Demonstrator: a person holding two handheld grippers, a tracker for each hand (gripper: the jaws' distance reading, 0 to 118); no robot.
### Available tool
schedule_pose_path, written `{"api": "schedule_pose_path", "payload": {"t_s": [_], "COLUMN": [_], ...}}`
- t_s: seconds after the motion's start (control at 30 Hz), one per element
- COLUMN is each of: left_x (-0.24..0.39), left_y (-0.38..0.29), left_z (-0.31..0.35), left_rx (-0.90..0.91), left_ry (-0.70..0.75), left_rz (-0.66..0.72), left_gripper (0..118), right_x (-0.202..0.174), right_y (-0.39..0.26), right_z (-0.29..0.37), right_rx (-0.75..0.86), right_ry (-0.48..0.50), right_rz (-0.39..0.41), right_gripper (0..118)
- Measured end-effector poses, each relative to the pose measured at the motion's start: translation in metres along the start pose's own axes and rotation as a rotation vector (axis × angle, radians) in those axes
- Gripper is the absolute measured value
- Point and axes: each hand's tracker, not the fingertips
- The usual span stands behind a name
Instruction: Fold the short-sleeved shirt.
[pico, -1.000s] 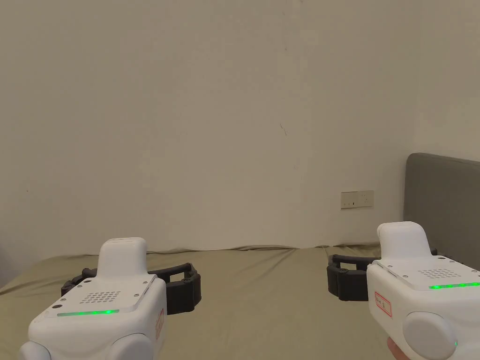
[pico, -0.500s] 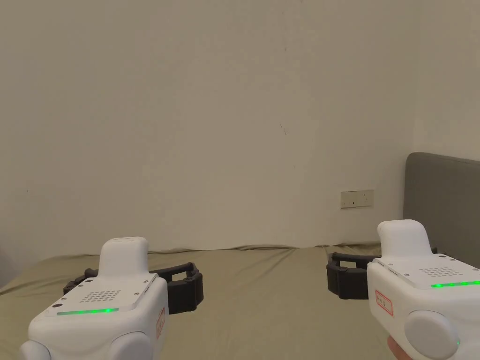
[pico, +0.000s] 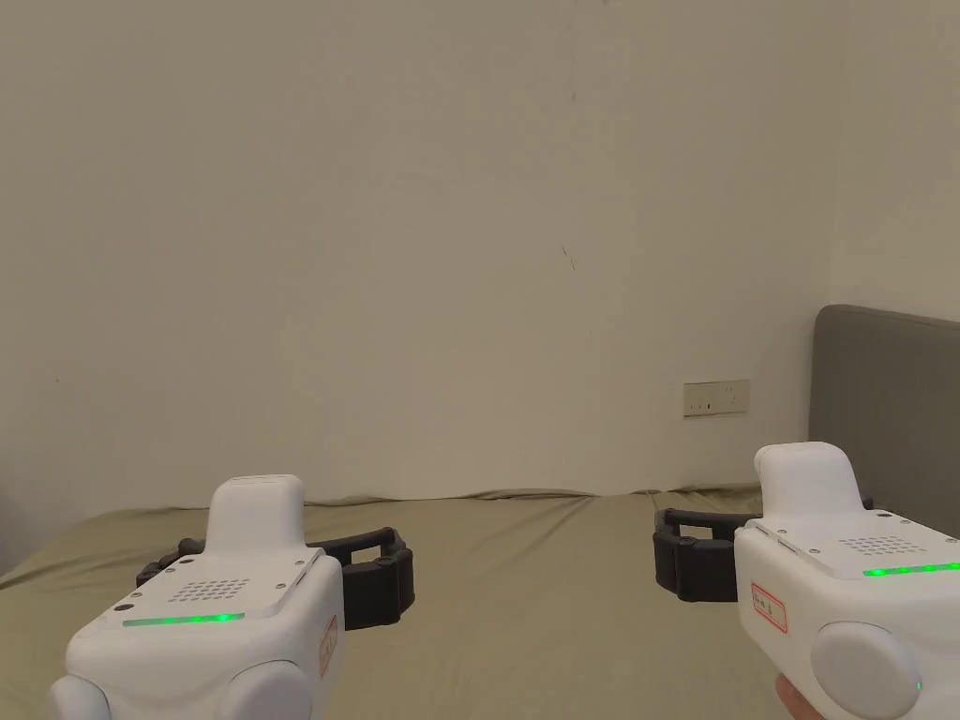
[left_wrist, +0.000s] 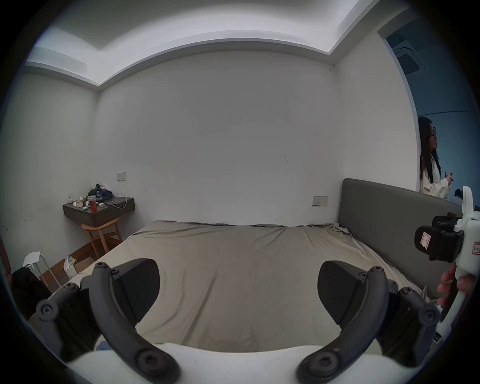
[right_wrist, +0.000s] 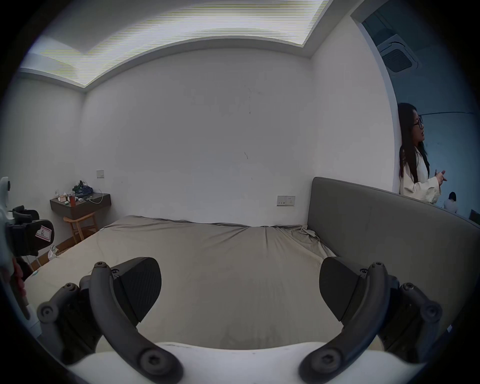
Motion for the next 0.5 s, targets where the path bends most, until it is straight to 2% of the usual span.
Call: {"api": "schedule_pose_path", "payload": {"t_s": [0.2,0.5], "left_x": [0.0009,0.0021], "left_y": [0.0047,0.006], "left_z": [0.0043,0.0057], "left_rx": [0.01,0.006], "left_ry": [0.011,0.004], "left_rz": [-0.009,-0.009], "left_gripper": [118,118], "right_x": [0.0019,-0.0006], "right_y": [0.0031,0.0046], "right_z": [0.0016,0.0018], "right_rx": [0.007,-0.003], "right_ry": [0.002,0.012], "right_rz": [-0.022,-0.009], "right_gripper": [118,118]}}
